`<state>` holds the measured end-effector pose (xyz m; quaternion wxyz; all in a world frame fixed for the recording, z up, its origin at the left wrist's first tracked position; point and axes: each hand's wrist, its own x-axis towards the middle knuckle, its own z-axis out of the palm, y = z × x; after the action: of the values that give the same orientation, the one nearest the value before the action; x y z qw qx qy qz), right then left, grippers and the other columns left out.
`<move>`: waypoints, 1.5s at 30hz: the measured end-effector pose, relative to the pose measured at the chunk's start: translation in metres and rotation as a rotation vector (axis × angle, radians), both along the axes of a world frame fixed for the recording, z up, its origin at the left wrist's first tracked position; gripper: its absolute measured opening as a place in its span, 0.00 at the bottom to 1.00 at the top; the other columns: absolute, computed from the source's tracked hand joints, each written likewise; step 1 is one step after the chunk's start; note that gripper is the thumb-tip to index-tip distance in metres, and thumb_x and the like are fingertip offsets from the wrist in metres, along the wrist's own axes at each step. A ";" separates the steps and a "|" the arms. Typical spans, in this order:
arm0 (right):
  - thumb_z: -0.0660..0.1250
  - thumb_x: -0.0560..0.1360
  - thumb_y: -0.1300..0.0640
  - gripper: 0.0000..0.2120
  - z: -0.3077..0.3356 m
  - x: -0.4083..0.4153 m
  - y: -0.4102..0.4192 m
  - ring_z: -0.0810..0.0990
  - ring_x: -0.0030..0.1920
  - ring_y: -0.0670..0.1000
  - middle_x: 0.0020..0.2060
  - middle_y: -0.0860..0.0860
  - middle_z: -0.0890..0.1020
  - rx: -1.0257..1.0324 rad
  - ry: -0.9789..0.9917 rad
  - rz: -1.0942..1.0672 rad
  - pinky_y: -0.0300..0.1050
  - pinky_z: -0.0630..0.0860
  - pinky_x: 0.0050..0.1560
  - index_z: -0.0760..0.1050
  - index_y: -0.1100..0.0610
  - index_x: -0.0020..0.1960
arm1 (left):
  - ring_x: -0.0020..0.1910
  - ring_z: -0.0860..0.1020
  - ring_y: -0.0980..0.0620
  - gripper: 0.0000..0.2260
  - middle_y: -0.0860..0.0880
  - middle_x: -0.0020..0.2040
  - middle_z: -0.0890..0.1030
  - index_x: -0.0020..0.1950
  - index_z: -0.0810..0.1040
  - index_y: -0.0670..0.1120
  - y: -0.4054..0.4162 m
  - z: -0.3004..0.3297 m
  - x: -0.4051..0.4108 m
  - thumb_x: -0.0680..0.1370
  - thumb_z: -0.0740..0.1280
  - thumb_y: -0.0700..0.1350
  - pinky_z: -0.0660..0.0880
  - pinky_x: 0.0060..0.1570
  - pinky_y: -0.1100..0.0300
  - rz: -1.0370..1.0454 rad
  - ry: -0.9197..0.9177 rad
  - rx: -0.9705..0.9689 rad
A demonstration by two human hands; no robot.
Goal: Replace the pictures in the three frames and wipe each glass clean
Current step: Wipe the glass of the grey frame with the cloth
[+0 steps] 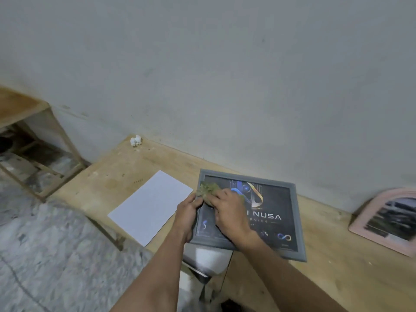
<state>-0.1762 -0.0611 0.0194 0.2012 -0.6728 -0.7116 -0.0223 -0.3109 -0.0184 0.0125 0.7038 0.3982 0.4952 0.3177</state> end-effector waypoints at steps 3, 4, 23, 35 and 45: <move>0.64 0.63 0.67 0.23 -0.004 -0.013 -0.031 0.76 0.40 0.56 0.46 0.47 0.82 -0.091 0.074 0.134 0.49 0.76 0.39 0.81 0.49 0.53 | 0.49 0.84 0.40 0.10 0.36 0.53 0.85 0.54 0.85 0.44 -0.002 -0.004 -0.010 0.79 0.64 0.39 0.78 0.57 0.39 0.036 -0.008 -0.037; 0.62 0.64 0.67 0.22 -0.005 -0.016 -0.040 0.76 0.42 0.56 0.47 0.49 0.81 -0.168 0.075 0.202 0.50 0.76 0.41 0.82 0.50 0.53 | 0.47 0.84 0.40 0.10 0.37 0.52 0.85 0.55 0.84 0.43 -0.004 -0.004 -0.011 0.80 0.64 0.39 0.79 0.55 0.39 0.042 -0.014 -0.036; 0.57 0.68 0.65 0.20 0.022 -0.023 -0.034 0.79 0.41 0.54 0.49 0.46 0.85 0.010 0.176 0.213 0.45 0.73 0.44 0.83 0.50 0.49 | 0.54 0.85 0.42 0.15 0.45 0.54 0.86 0.62 0.81 0.50 -0.001 0.025 -0.017 0.80 0.62 0.36 0.81 0.56 0.47 0.069 -0.126 0.026; 0.56 0.67 0.73 0.27 0.077 0.016 0.021 0.78 0.57 0.50 0.57 0.48 0.83 0.098 0.494 -0.203 0.43 0.72 0.63 0.82 0.52 0.56 | 0.50 0.85 0.43 0.11 0.44 0.51 0.86 0.58 0.83 0.45 -0.002 0.017 -0.017 0.82 0.62 0.43 0.80 0.51 0.46 -0.007 0.023 0.070; 0.61 0.67 0.74 0.18 0.001 -0.042 -0.064 0.80 0.52 0.40 0.48 0.52 0.86 -0.275 0.676 0.141 0.39 0.73 0.60 0.85 0.60 0.45 | 0.57 0.83 0.42 0.10 0.46 0.52 0.86 0.55 0.84 0.47 0.003 0.009 -0.028 0.78 0.65 0.45 0.77 0.60 0.43 0.175 0.045 0.102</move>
<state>-0.2181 -0.1255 0.0208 0.3336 -0.6124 -0.6457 0.3110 -0.3390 -0.0156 0.0212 0.6410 0.3958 0.5268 0.3936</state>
